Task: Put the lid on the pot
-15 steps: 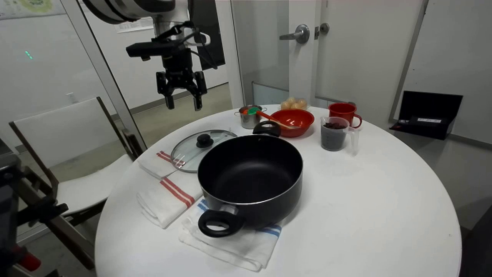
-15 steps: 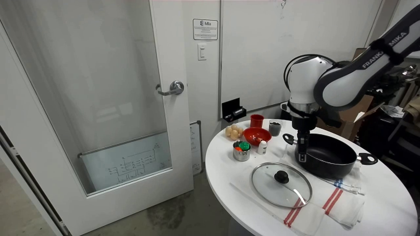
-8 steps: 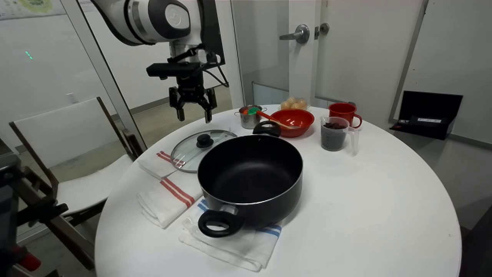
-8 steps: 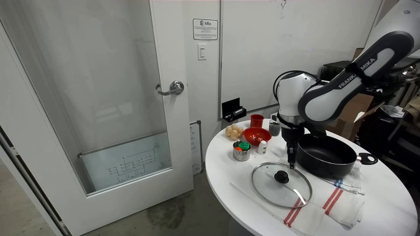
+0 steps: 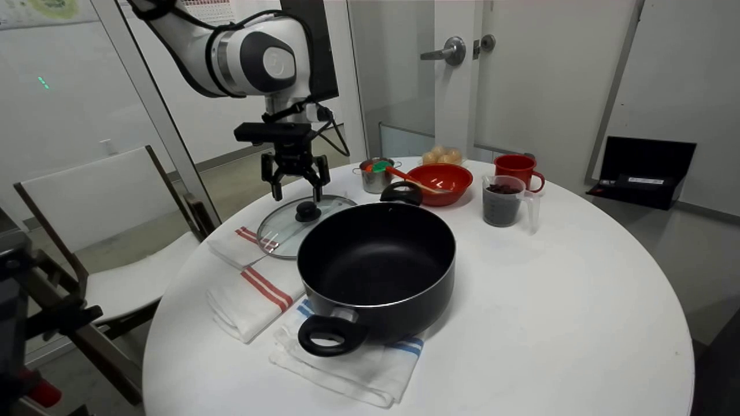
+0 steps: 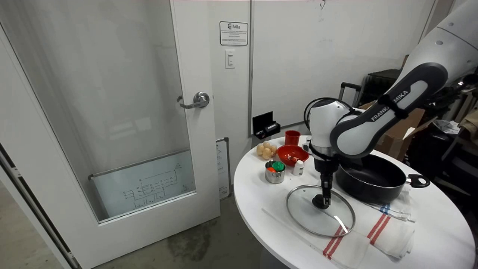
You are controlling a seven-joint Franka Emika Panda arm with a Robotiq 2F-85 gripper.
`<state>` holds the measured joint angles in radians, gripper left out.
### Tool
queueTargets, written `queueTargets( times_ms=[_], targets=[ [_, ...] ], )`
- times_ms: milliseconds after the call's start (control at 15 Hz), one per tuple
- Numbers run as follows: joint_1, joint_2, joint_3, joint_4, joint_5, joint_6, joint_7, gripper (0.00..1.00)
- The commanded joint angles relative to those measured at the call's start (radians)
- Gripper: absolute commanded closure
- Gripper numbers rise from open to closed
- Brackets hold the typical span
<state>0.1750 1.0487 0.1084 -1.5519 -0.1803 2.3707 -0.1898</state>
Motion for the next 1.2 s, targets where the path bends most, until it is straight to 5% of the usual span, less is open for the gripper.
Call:
queueTargets(
  times_ms=[0,533,600,1133],
  targets=[
    [0.015,0.073,-0.003,0.09,-0.014,-0.031,-0.03,0.0],
    [0.02,0.129,-0.002,0.163,-0.012,-0.035,-0.053,0.0],
    [0.019,0.133,-0.002,0.17,-0.012,-0.035,-0.055,0.22],
    [0.012,0.133,-0.004,0.192,-0.008,-0.039,-0.063,0.75]
  ],
)
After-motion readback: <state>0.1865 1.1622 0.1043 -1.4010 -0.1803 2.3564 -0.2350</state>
